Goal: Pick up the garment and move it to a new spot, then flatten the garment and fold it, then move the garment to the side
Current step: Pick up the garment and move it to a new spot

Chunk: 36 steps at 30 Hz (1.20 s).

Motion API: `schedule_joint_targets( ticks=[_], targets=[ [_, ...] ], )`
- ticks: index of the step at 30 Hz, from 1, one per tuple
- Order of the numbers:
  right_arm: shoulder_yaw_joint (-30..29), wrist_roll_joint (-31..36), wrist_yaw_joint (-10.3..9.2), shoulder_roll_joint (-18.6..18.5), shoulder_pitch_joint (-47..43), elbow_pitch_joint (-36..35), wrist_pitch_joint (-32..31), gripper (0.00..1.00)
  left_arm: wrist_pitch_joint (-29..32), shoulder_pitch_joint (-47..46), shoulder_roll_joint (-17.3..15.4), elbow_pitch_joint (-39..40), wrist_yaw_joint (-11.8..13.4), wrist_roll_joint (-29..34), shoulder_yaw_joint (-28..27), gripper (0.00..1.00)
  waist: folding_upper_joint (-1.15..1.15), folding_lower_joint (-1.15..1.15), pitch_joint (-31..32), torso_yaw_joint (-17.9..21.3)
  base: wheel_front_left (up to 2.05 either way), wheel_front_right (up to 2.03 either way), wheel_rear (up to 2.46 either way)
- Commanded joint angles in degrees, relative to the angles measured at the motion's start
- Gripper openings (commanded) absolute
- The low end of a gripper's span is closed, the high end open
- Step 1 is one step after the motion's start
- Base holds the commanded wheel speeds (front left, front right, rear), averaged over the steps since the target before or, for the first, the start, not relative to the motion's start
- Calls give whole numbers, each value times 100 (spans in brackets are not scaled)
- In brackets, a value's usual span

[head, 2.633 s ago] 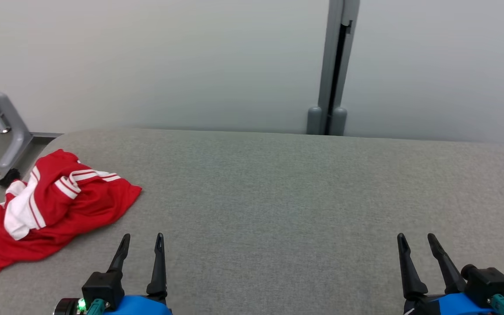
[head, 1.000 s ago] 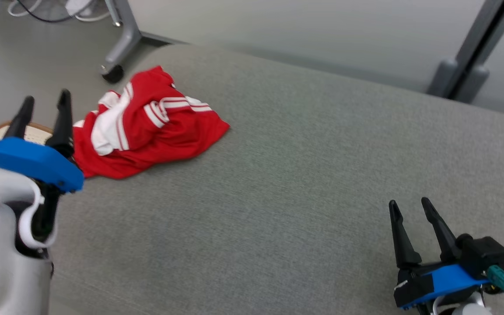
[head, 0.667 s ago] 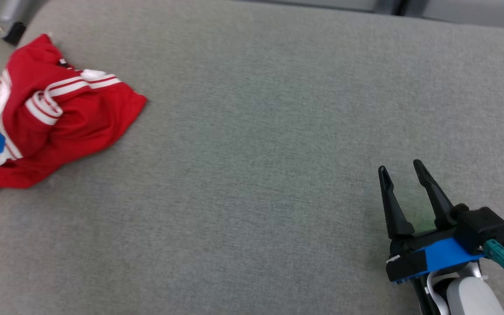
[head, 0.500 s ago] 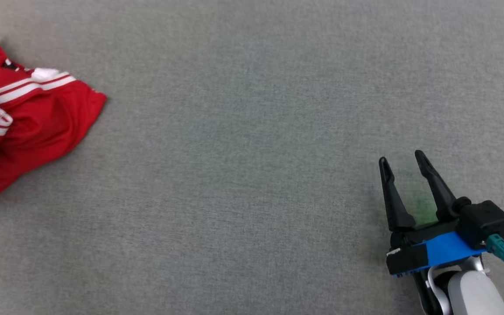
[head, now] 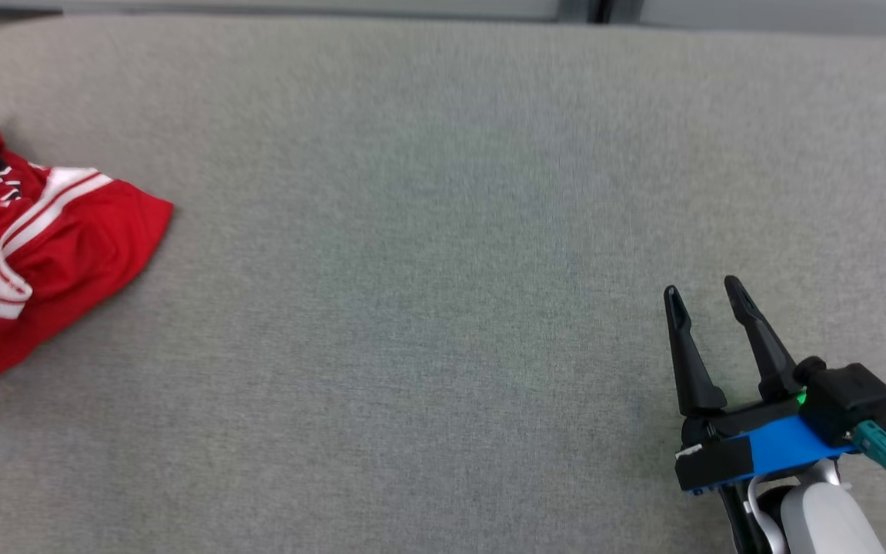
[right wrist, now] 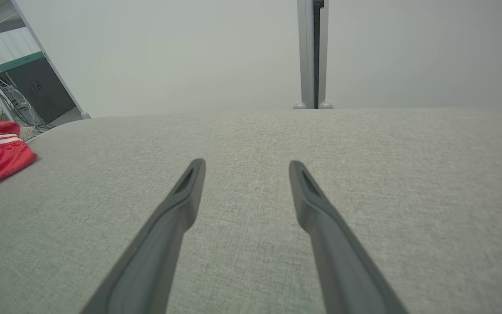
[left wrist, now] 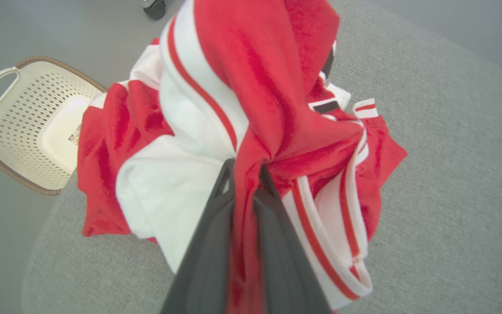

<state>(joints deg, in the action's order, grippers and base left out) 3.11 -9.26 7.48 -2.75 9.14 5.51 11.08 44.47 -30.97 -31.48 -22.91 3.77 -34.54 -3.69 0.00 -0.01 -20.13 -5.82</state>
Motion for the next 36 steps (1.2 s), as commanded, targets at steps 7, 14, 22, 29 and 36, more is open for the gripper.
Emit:
schedule_joint_targets(
  ticks=[7,14,22,29,36],
  targets=[
    [-22,-284,2,-25,-211,340,182,100,-319,-545,-309,927,-473,467,492,0,0,1,987,91,0,0,0],
    [-8,-548,3,-24,-485,573,292,100,-312,-1420,21,1651,-893,510,1210,0,0,1,1727,306,0,0,0],
    [155,-652,2,-25,-536,606,332,100,-355,-1994,678,2266,-1056,41,1800,0,0,1,1874,910,0,0,0],
    [227,-686,3,-23,-384,569,343,100,-381,-1656,955,2526,-1090,-160,2325,0,0,1,1619,1559,0,0,0],
    [293,-760,3,-22,-214,553,365,100,-777,-995,1253,2005,-1125,-251,2952,0,0,1,1270,2104,0,0,0]
  ],
)
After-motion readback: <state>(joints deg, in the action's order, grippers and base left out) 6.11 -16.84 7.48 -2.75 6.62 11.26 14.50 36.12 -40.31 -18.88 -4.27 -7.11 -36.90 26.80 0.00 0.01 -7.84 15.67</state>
